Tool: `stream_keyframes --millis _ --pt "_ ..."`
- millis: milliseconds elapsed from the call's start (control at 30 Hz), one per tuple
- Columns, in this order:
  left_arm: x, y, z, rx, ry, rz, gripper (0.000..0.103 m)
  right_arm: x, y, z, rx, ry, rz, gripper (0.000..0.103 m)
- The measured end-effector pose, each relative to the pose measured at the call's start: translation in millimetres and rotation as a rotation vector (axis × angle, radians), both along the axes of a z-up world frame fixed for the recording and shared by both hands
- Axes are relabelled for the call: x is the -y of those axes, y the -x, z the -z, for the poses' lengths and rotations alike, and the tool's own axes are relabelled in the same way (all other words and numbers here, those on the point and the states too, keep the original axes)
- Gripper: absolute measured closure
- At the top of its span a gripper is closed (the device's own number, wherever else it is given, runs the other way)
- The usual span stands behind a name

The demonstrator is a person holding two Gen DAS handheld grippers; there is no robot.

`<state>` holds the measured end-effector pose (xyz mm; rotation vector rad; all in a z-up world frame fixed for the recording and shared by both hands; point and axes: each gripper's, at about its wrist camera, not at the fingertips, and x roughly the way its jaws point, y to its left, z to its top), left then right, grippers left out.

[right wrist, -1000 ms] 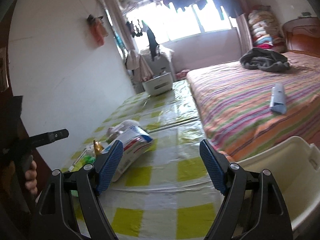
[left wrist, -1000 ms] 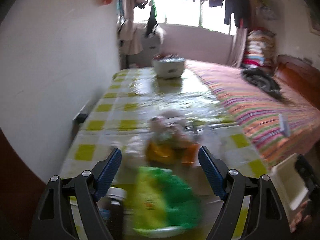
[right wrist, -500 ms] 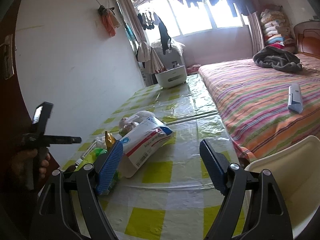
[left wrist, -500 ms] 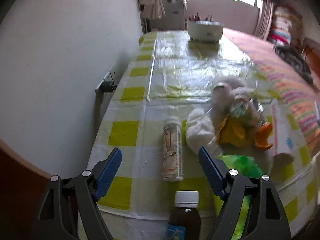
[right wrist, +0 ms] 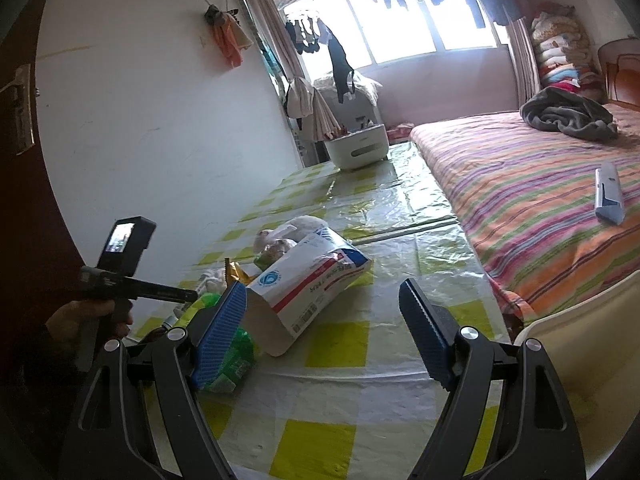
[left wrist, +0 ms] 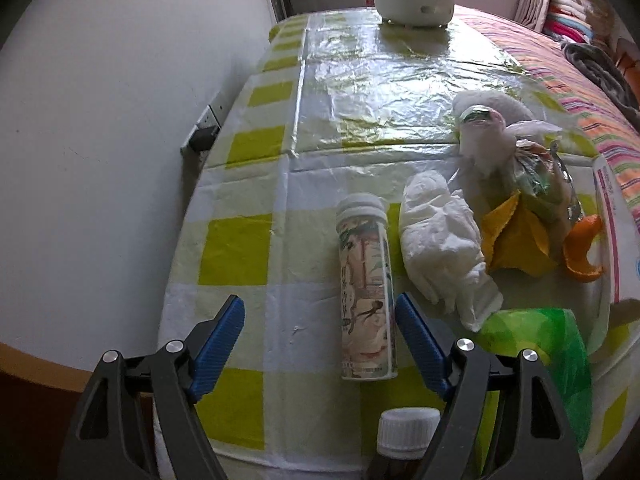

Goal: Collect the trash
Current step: 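Return the left tool to the table and grasp the printed tube, then grasp the white tissue box with the right tool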

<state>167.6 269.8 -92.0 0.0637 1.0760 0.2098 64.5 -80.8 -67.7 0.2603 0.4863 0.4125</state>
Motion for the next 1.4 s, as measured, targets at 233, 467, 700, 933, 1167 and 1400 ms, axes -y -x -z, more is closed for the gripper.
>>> stream_keyframes --millis 233,467,700,933,1167,1400 --pt "-6.6 -10.3 12.9 -0.045 0.011 -0.019 0.051 0.8 -6.8 1.6 -0.021 -0.022 -0.006 0.025" --pt "3.2 -9.5 13.1 -0.028 0.014 0.009 0.072 -16.7 -31.3 -0.8 -0.066 0.005 -0.036 0.025" --pt "5.1 1.9 -9.3 0.072 0.026 -0.008 0.075 -36.9 -64.3 13.6 -0.208 -0.043 -0.06 0.025" --pt "6.3 21.1 -43.9 0.204 0.059 -0.033 0.075 -64.3 -80.6 18.6 -0.288 -0.031 0.02 0.018" --pt "17.1 28.9 -51.2 0.225 0.068 0.0 0.075 -101.5 -98.8 17.6 -0.35 0.082 0.169 0.012" --pt "18.7 37.0 -54.7 0.25 0.072 0.014 0.075 -117.5 -120.1 51.1 -0.444 0.151 0.218 0.012"
